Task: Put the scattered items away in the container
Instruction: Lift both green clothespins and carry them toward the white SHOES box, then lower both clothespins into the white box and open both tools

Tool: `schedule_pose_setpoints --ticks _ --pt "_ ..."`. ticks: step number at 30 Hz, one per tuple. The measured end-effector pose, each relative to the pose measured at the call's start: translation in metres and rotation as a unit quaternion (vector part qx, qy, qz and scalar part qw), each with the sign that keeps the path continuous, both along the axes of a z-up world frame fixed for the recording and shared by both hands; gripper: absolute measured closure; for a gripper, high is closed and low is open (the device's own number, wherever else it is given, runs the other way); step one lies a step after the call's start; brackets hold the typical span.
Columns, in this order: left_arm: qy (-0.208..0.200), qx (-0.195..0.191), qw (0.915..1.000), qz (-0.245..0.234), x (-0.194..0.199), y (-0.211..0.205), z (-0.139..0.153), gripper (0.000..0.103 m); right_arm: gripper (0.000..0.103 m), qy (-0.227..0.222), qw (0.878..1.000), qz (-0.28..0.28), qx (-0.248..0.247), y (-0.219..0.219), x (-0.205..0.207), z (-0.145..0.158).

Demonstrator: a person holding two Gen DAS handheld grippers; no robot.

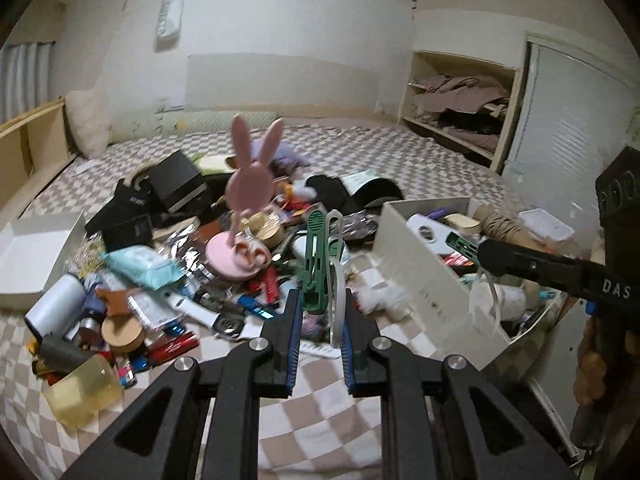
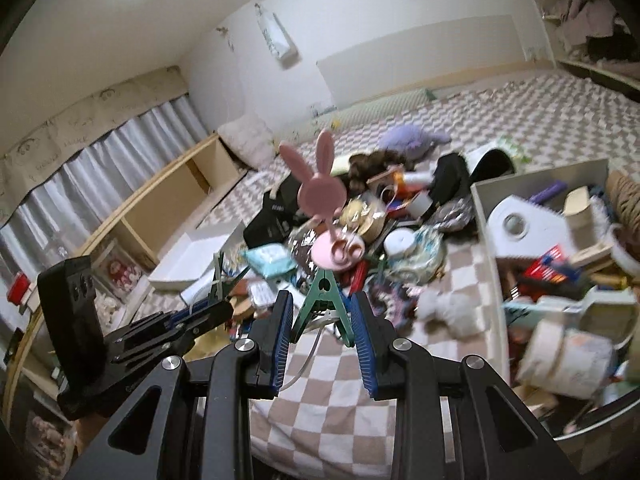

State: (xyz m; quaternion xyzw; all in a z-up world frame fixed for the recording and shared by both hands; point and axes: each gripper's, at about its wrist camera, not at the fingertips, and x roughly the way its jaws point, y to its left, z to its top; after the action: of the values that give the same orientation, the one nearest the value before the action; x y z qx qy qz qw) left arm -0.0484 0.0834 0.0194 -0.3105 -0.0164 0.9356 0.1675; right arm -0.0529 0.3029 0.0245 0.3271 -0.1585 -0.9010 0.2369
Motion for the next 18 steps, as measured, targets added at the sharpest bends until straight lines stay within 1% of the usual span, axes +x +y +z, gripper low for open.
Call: schedule_pose_setpoints --ticks 4,10,18 --pt "0.011 0.000 0.9998 -0.016 -0.001 0.020 0.013 0.086 0.072 0.013 1.000 -0.016 -0.005 0.023 0.002 0.013" --pt "0.019 0.004 0.9987 -0.047 -0.005 0.054 0.026 0.086 0.072 0.031 0.998 -0.055 -0.002 0.066 0.007 0.029" --pt "0.022 0.005 0.9956 -0.091 -0.015 0.108 0.034 0.086 0.072 0.037 0.994 -0.108 0.001 0.124 0.013 0.036"
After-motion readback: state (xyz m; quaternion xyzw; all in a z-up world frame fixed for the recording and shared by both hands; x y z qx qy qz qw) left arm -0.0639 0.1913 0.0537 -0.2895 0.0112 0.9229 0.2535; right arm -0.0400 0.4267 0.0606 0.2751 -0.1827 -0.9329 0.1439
